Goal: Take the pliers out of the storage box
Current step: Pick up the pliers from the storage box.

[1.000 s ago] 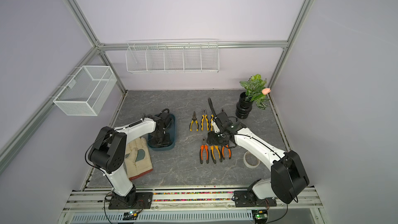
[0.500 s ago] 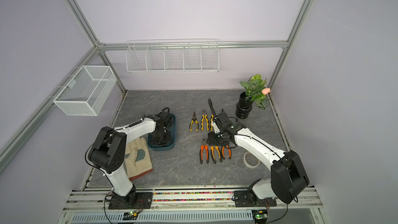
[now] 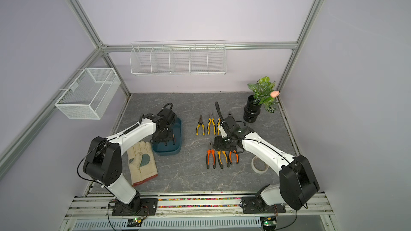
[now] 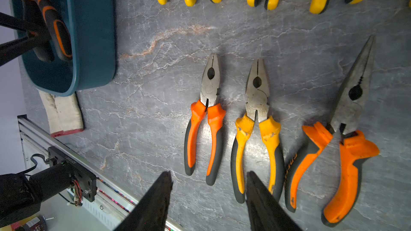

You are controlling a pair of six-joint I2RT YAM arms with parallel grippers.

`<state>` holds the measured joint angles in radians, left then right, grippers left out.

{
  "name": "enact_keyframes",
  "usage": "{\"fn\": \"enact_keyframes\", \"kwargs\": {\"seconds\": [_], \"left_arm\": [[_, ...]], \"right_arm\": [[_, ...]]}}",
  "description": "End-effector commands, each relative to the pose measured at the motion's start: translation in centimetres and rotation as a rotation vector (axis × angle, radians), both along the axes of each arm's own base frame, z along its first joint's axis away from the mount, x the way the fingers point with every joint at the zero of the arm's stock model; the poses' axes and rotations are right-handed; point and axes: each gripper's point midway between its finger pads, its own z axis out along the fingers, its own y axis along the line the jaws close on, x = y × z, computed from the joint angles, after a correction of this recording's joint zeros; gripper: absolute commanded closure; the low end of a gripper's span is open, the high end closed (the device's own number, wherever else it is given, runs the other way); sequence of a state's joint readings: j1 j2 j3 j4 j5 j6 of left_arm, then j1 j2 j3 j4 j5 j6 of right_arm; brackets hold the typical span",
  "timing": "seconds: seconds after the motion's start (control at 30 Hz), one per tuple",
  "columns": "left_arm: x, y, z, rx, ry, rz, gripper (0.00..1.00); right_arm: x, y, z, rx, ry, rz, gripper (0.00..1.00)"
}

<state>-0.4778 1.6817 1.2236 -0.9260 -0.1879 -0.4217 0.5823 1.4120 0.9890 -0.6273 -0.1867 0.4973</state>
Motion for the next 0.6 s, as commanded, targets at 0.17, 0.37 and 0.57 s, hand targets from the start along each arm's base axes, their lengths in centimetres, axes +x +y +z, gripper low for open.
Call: {"fn": "enact_keyframes", "kwargs": {"seconds": [0.17,0.37,0.57], "left_arm": [[0.0,-1.0,5.6,-0.102,-0.206,-0.136,1.00],[-1.7,-2.0,7.5,-0.151,-0.308,-0.247,1.00],[-2.8,-3.6,7.6,-0.168,-0.325,-0.302,1.00]], "right_arm": [[0.4,2.6,2.2,0.138,-0.008,0.050,0.43],[3.7,5.7,6.3,0.168,-0.013,0.035,0.42],[7.4,10.1,8.2,0.162,0.004,0.021,0.33]]}}
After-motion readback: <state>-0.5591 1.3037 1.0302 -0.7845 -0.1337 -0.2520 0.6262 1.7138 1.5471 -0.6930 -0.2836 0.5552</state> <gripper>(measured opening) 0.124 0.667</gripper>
